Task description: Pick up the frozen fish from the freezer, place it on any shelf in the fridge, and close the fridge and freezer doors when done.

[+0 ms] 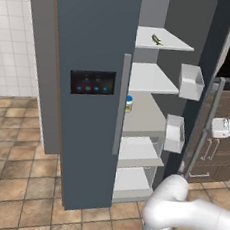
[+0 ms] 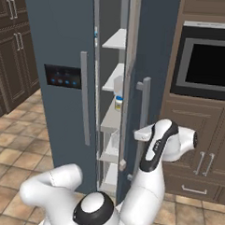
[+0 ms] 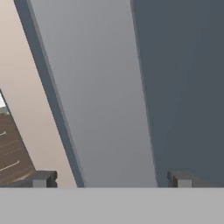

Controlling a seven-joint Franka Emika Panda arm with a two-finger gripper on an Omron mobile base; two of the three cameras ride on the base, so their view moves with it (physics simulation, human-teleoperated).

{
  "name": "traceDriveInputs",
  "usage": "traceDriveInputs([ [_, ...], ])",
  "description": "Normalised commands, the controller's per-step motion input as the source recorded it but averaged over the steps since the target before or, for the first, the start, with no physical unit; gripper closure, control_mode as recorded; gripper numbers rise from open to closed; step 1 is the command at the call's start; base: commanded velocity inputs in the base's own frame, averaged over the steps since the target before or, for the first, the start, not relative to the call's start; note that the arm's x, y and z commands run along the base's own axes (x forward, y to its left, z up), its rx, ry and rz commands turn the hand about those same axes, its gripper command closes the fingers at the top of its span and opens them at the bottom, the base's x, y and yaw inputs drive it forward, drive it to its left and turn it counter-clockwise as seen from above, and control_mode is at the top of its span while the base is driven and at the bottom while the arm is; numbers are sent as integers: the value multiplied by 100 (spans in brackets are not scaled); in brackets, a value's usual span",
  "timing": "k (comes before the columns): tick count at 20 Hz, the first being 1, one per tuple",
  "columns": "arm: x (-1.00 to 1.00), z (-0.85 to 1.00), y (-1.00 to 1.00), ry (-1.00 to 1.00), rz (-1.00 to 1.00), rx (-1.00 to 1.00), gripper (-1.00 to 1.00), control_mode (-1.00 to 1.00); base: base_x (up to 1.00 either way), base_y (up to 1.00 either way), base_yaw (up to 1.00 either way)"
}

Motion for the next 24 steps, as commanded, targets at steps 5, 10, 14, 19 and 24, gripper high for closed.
traceDriveInputs([
  [5,2,0,60,0,0,0,-100,-100,0,0,0],
  [10,9,0,75,0,0,0,-100,-100,0,0,0],
  [14,12,0,76,0,0,0,-100,-100,0,0,0],
  [19,23,0,73,0,-2,0,-100,-100,0,0,0],
  [24,26,0,79,0,-8,0,-100,-100,0,0,0],
])
